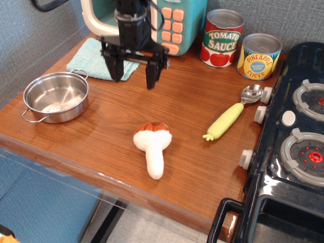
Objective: Move blue cloth behind metal pot to the right towards yellow scoop.
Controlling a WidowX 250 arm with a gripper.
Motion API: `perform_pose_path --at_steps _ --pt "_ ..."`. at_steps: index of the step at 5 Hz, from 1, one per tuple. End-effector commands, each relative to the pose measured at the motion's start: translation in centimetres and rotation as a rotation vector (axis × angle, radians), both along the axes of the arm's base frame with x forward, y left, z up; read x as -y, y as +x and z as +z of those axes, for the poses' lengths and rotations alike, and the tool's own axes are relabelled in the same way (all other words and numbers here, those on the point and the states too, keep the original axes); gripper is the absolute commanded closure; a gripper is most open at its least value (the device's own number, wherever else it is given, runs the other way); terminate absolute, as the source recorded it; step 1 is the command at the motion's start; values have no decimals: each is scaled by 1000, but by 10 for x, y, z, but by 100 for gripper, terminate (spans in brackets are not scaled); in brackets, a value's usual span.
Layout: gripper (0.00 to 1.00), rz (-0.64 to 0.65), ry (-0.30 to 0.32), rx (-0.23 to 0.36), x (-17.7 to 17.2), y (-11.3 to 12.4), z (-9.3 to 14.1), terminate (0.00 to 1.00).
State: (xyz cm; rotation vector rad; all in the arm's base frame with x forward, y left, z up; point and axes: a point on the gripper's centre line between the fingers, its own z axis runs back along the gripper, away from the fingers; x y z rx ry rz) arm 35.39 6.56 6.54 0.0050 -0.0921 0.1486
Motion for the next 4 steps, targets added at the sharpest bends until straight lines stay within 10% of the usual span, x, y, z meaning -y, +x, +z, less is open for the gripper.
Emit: perform_pose_path --at_steps 1,4 --pt "0 81 89 62 -90 51 29 0" --pt "0 136 139 13 -129 50 3 0"
